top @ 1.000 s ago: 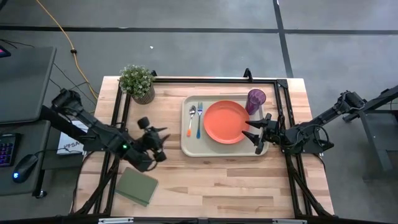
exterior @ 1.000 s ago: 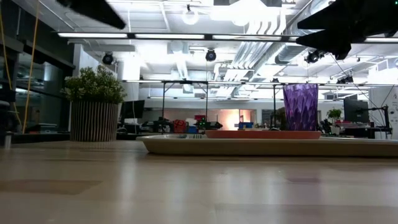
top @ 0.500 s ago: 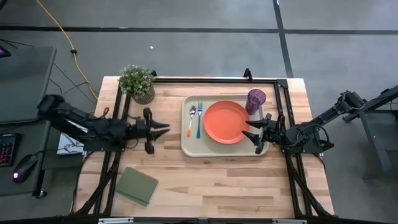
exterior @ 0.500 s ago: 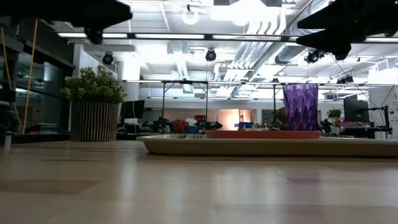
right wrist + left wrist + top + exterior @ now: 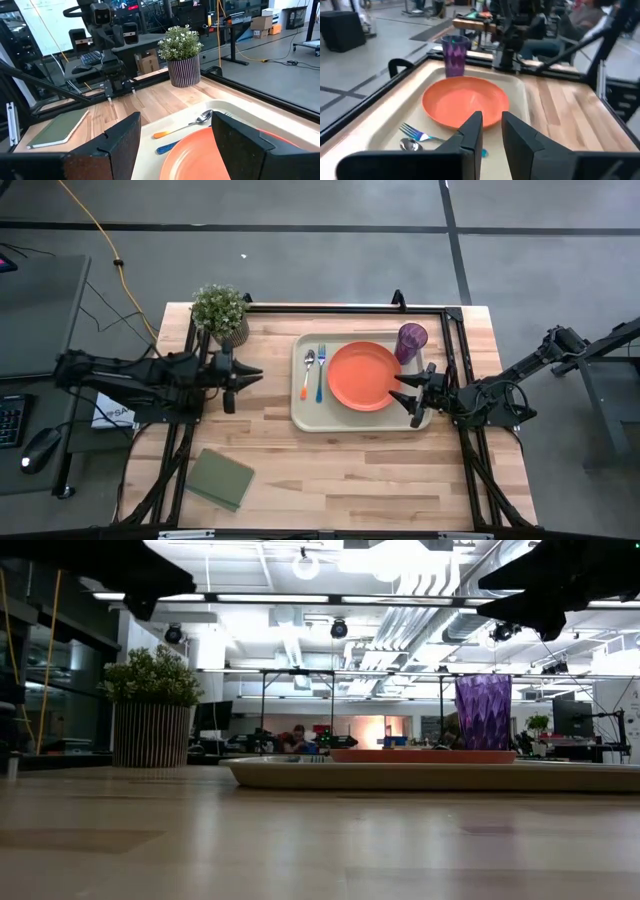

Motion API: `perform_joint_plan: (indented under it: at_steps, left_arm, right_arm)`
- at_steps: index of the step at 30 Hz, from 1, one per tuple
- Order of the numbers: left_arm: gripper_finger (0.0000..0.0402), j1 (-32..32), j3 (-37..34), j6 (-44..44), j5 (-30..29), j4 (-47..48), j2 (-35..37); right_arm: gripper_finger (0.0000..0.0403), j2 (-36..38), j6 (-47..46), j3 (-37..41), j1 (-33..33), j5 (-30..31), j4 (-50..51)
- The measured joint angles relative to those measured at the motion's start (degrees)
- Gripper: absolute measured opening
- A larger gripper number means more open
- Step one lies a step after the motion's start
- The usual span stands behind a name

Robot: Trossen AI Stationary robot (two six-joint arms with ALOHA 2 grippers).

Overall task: Pick and place plate/cup/fork/spoon on tray
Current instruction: Return to Home Position

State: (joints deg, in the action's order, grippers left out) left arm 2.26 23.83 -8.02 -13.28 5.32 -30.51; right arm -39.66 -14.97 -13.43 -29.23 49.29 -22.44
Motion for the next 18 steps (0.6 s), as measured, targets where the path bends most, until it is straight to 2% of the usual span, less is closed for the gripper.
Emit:
perform_joint_plan:
  at_steps: [6, 10, 14, 16, 18]
  left_arm:
    - [0.0053, -0.5, 0.0, 0.7, -1.5, 3.1, 0.7]
    - [0.0053, -0.5, 0.0, -0.1, -0.4, 3.0, 0.5]
    - [0.0051, -0.5, 0.0, 1.8, -2.6, 2.0, 0.6]
    - [0.0046, -0.5, 0.0, 4.4, -3.9, 1.9, 0.6]
    - [0.0039, -0.5, 0.0, 5.5, -4.0, 1.0, 0.6]
  right_arm:
    - [0.0236, 0.0, 1.7, 0.0, 0.0, -0.2, 0.0]
    - [0.0236, 0.0, 1.8, 0.0, 0.0, -0.2, 0.0]
    - [0.0235, 0.6, -1.2, 0.0, 0.0, 2.9, 0.0]
    - [0.0225, 2.1, 0.8, 0.0, 0.0, 1.9, 0.2]
    - [0.0196, 4.4, 2.6, 0.0, 0.0, -0.3, 0.8]
